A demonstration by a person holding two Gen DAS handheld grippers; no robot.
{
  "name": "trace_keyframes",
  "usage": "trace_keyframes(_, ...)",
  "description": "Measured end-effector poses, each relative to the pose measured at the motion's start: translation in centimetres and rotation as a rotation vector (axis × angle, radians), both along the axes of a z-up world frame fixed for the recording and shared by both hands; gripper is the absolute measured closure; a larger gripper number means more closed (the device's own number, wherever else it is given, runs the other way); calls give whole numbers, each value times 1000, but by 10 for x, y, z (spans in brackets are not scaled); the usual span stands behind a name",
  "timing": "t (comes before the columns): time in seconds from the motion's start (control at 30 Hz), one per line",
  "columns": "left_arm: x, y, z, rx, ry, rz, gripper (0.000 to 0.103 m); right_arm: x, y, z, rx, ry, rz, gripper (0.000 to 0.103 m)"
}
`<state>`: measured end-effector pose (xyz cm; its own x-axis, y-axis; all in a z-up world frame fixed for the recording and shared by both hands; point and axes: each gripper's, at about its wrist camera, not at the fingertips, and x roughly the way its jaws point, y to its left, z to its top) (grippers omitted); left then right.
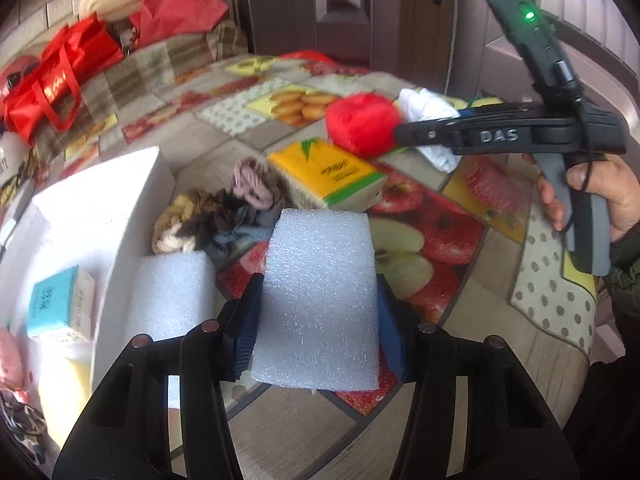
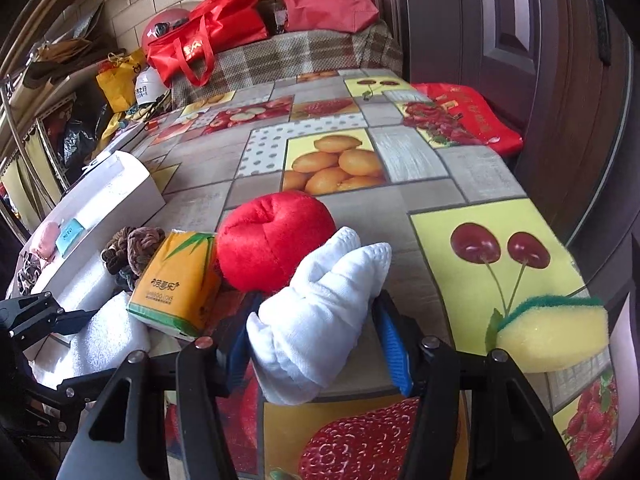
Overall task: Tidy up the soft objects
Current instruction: 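Carry the white foam block and white towel over the white box with both grippers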
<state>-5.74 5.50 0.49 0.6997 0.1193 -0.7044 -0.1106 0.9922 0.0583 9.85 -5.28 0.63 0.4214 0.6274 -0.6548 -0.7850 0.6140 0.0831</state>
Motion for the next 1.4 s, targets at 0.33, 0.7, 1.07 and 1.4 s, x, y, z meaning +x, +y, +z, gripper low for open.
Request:
trace_keyframes(0.33, -69, 7, 41, 65, -377, 121, 51, -33, -41, 30, 256, -232, -96, 48)
trace_keyframes(0.7, -97, 27, 46, 110, -436, 247, 51, -76, -13, 37, 319, -306, 19, 48)
trace_keyframes(1.07, -129, 56, 45, 99, -453, 351, 51, -107, 23, 34, 287, -303, 126, 48)
trace_keyframes(1.4, -156, 91, 41, 52, -464, 478, 51, -116, 47, 29, 264, -257, 180, 48)
